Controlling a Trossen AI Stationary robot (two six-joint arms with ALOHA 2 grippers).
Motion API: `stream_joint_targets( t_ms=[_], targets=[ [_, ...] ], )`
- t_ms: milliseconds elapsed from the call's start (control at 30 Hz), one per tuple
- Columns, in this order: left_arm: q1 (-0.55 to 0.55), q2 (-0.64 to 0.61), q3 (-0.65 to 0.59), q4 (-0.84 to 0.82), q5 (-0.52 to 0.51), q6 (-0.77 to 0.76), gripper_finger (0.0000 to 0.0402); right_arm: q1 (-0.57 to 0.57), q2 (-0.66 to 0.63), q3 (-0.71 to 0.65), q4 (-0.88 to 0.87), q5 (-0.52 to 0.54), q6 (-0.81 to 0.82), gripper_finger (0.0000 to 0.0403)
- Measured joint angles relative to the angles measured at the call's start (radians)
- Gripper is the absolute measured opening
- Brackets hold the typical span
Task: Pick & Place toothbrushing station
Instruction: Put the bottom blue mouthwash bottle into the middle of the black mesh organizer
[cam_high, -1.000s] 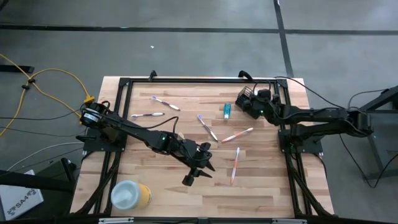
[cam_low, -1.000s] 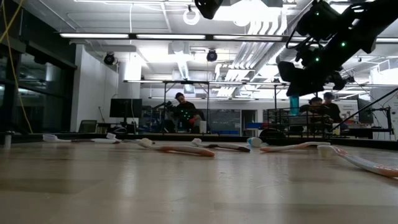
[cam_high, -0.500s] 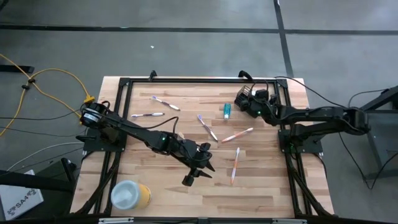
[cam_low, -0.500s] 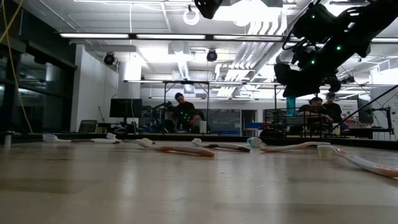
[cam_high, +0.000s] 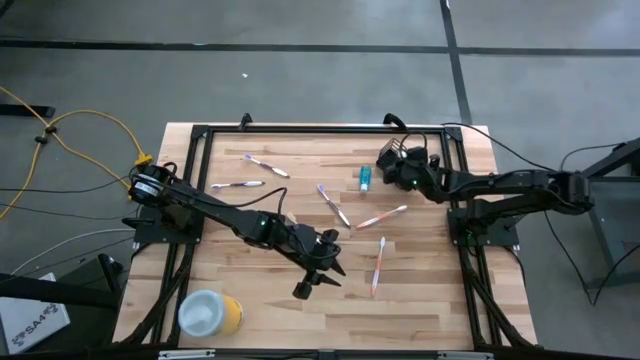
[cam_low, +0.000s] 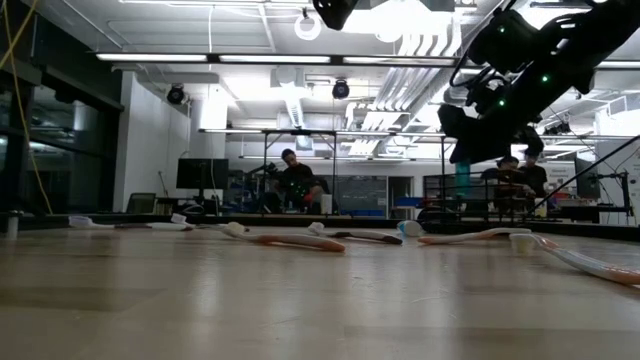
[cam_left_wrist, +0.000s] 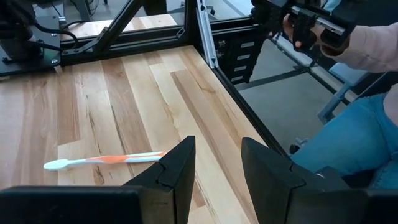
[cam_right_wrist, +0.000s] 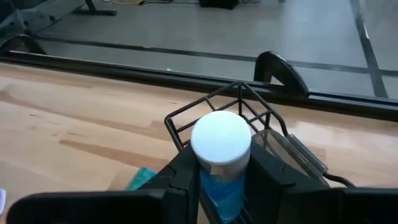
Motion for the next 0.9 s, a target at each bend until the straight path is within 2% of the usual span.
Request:
stream_joint_targets(
  t_ms=[300,433,700,900],
  targets=[
    [-0.003,0.0,0.0,0.0,0.0,-0.001,0.0127,-0.025,0.01,0.002,0.002,-0.003,-0.003,0.0084],
    [-0.003,0.0,0.0,0.0,0.0,-0.002,0.0127,-0.051,0.039,0.002,0.005,-0.036,-0.003,0.0084],
    [-0.003,0.0,0.0,0.0,0.0,-0.004,0.0127,-0.068,0.138,0.004,0.115,-0.062,-0.006,0.0084],
    [-0.003,0.0,0.0,0.0,0.0,-0.011,0.0127,-0.068,0.152,0.005,0.129,-0.068,-0.006,0.0084]
  ],
)
